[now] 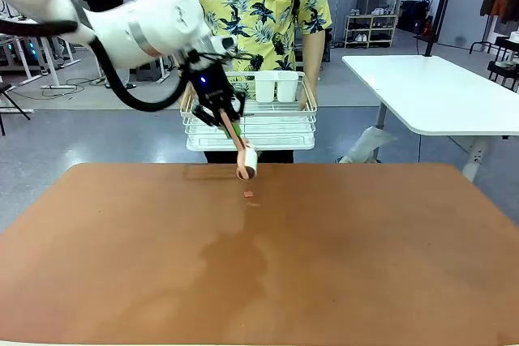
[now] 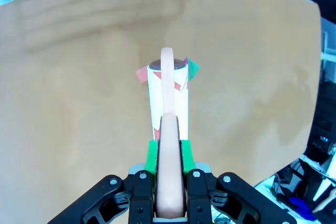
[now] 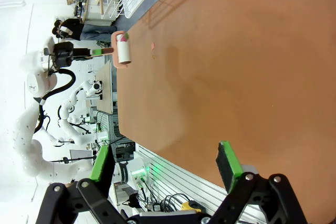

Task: Clean the table.
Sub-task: Clean the table with the Lint Roller when the human lifts the Dish drying rack.

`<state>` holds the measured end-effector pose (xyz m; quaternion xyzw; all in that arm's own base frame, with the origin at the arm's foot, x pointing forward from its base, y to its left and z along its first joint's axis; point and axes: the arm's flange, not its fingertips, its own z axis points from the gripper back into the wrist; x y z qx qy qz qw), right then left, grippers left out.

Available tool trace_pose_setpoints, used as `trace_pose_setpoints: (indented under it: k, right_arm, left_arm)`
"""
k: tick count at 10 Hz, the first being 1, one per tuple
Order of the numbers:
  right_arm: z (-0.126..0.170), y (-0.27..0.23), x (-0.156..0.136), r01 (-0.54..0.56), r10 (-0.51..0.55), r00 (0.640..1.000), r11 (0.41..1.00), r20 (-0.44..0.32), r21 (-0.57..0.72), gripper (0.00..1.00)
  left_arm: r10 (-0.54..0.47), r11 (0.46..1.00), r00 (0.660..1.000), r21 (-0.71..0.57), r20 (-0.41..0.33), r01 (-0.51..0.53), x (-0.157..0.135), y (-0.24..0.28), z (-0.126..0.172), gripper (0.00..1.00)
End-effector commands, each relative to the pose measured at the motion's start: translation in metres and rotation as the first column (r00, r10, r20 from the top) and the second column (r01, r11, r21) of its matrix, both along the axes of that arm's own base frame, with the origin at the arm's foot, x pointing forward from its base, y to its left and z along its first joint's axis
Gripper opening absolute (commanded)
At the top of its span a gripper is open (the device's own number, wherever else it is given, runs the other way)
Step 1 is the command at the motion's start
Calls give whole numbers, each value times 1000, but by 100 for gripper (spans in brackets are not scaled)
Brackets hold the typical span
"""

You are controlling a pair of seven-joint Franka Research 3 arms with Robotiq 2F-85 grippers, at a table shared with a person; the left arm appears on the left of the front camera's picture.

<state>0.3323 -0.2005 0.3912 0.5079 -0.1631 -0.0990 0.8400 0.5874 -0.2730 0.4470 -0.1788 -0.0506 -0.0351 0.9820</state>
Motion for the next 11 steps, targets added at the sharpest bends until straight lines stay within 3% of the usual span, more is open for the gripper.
trace_pose_setpoints:
  k: [1,5,11]
  right_arm:
    - [2,2,-2,4,-4,1000,1000,14,17,100]
    - [2,2,-2,4,-4,1000,1000,14,17,100]
    - [2,2,-2,4,-4,1000,1000,14,17,100]
  left_arm:
    - [44,999,999,24,-2,-44,-15,34,9,21]
    - [92,994,996,52,-15,-91,-15,86,13,21]
    - [19,993,1000,113,-11,-18,-3,97,7,21]
